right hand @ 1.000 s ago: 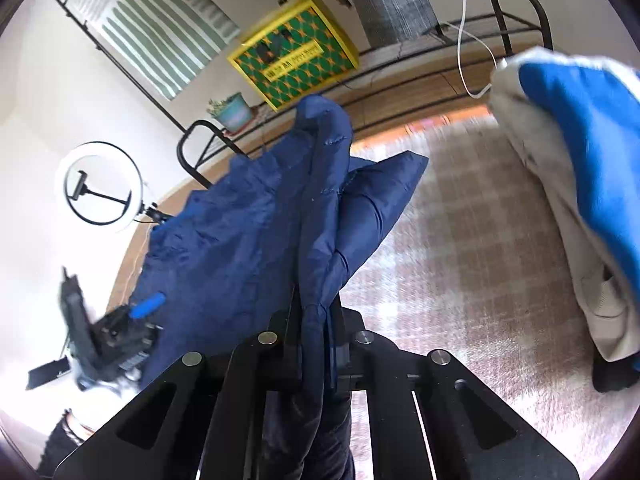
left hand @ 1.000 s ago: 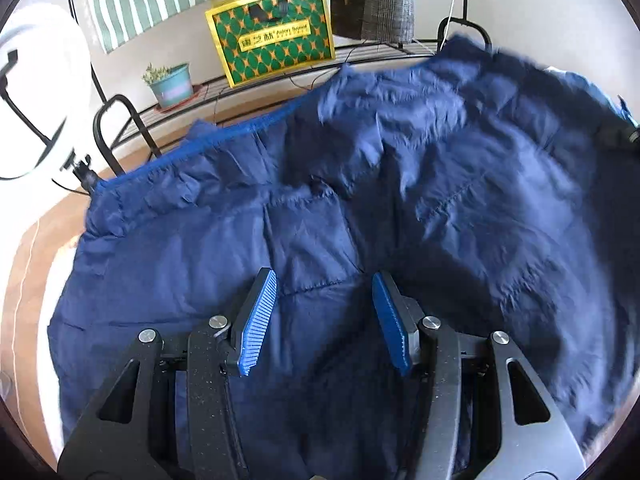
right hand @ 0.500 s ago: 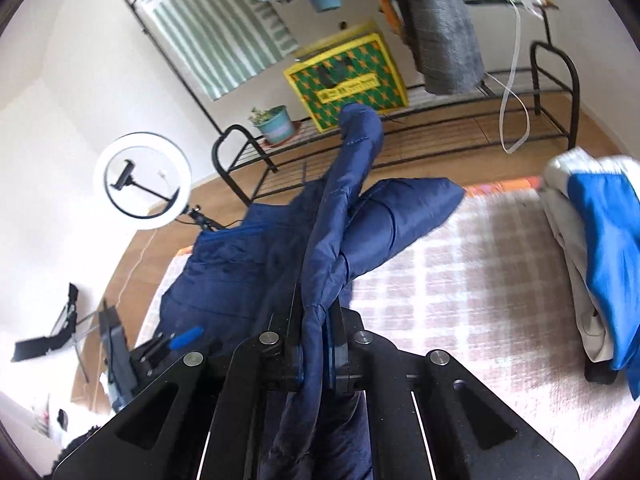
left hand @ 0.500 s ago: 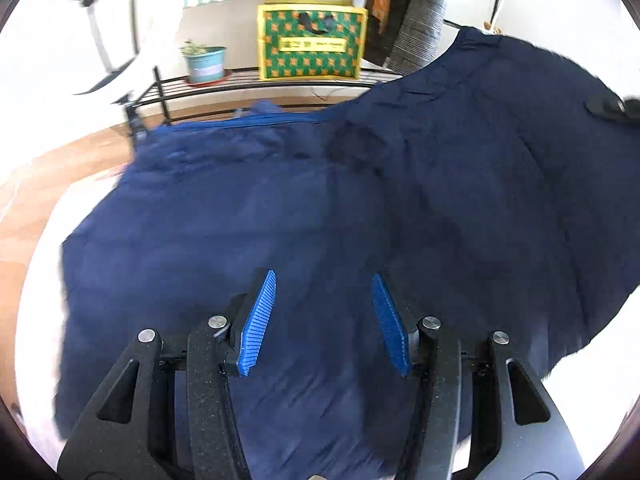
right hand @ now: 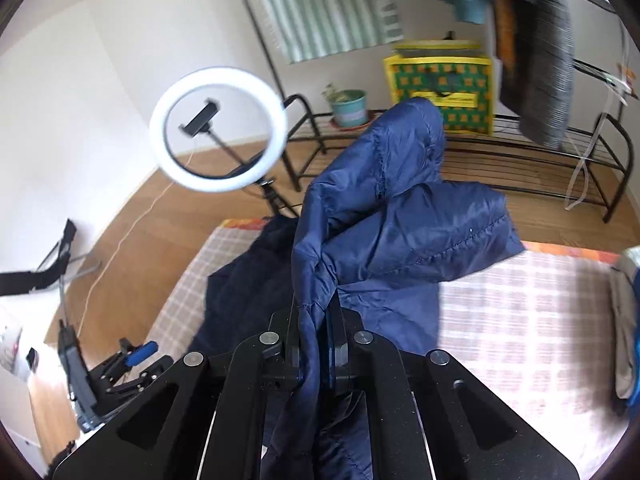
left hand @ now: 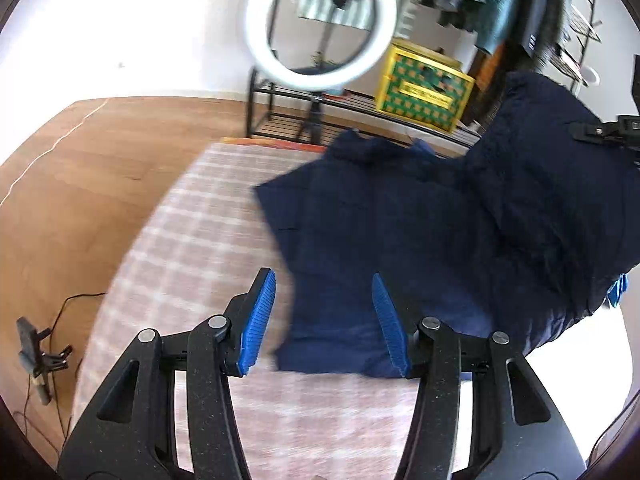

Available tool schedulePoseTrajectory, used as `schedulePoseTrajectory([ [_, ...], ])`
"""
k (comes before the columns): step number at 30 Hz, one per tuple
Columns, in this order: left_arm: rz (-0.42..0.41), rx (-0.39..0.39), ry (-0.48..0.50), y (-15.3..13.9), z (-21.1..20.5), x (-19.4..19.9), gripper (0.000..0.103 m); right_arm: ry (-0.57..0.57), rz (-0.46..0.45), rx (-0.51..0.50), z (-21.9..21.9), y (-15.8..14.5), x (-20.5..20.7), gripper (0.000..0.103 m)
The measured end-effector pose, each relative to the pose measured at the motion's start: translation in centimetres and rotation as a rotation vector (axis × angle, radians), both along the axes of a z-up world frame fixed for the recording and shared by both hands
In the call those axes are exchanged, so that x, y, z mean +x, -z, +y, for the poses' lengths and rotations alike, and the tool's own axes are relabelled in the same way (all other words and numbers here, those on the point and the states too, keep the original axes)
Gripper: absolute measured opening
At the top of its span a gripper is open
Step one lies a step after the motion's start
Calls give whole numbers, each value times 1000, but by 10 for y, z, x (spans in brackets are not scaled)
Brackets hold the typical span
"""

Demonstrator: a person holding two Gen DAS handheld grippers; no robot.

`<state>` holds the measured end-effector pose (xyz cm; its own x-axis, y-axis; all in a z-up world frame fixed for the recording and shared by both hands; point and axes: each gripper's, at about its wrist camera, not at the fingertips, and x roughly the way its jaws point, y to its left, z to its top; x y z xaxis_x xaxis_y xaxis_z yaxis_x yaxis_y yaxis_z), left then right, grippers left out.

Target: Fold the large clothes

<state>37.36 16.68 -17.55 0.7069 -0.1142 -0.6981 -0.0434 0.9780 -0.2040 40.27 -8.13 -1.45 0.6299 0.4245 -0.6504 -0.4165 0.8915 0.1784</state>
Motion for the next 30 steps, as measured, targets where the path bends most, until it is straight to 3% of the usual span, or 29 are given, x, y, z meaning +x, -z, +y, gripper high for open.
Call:
schedulePoseTrajectory([
  [6,-16,-36,-49,2,45,-21,53,-23,24,-98,96,33,11,6],
  [13,-27,-39,-90,5,82,-37,53,-39,48,-236,193,104,22,6],
  [18,-24,-47,-137,16,107,-41,53,-63,61,-310,244,146,23,6],
  [21,-17,-42,-147,20,113,-41,53,-58,54,-359,257,156,23,6],
  [25,-25,-53,-166,19,119,-42,53,-116,70,-381,265,162,20,19],
  [26,-30,-55,-172,18,120,-43,53,-147,83,-357,265,160,18,28],
  [28,-44,-61,-185,14,124,-44,53,-191,116,-299,264,154,13,38],
  [30,-58,-65,-197,9,126,-45,53,-242,117,-239,259,144,5,38],
])
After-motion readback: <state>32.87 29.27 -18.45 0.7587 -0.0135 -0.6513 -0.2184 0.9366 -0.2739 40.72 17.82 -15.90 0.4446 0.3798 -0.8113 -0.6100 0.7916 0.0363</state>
